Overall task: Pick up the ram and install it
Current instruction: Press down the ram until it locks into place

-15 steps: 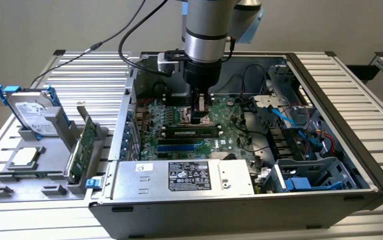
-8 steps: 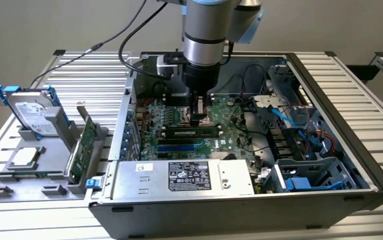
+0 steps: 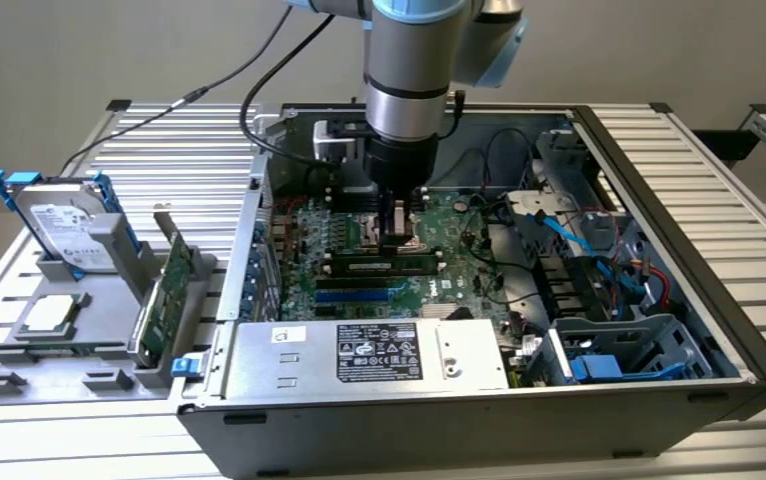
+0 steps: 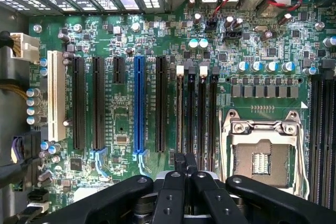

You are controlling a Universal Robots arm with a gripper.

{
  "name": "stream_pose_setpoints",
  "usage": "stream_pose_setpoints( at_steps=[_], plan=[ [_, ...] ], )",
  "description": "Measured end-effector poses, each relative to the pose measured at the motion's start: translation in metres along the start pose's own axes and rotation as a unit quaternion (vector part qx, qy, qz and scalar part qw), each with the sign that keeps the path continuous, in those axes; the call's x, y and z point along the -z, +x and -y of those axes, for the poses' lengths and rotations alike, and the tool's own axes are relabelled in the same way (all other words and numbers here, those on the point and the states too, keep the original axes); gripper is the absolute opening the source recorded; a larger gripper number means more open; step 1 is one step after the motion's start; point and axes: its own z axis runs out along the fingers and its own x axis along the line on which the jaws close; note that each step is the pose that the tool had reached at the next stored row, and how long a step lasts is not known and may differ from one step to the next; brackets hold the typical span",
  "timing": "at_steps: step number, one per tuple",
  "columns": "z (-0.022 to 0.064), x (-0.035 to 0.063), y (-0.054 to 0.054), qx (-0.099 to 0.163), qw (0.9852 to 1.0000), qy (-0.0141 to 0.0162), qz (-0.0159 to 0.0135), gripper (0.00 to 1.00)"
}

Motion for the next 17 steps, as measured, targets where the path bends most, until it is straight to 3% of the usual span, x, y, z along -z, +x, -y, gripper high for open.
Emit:
stream_pose_setpoints(
  at_steps=[11, 13, 17],
  plan=[
    [0.0003, -0.0063, 0.000, 0.000, 1.0000, -0.0008, -0.0003, 0.11],
    [0.0001, -0.0029, 0.000, 0.000, 1.0000, -0.0023, 0.0009, 0.11],
    [-0.0006, 0.0121, 0.001, 0.000, 1.0000, -0.0042, 0.0000, 0.11]
  ],
)
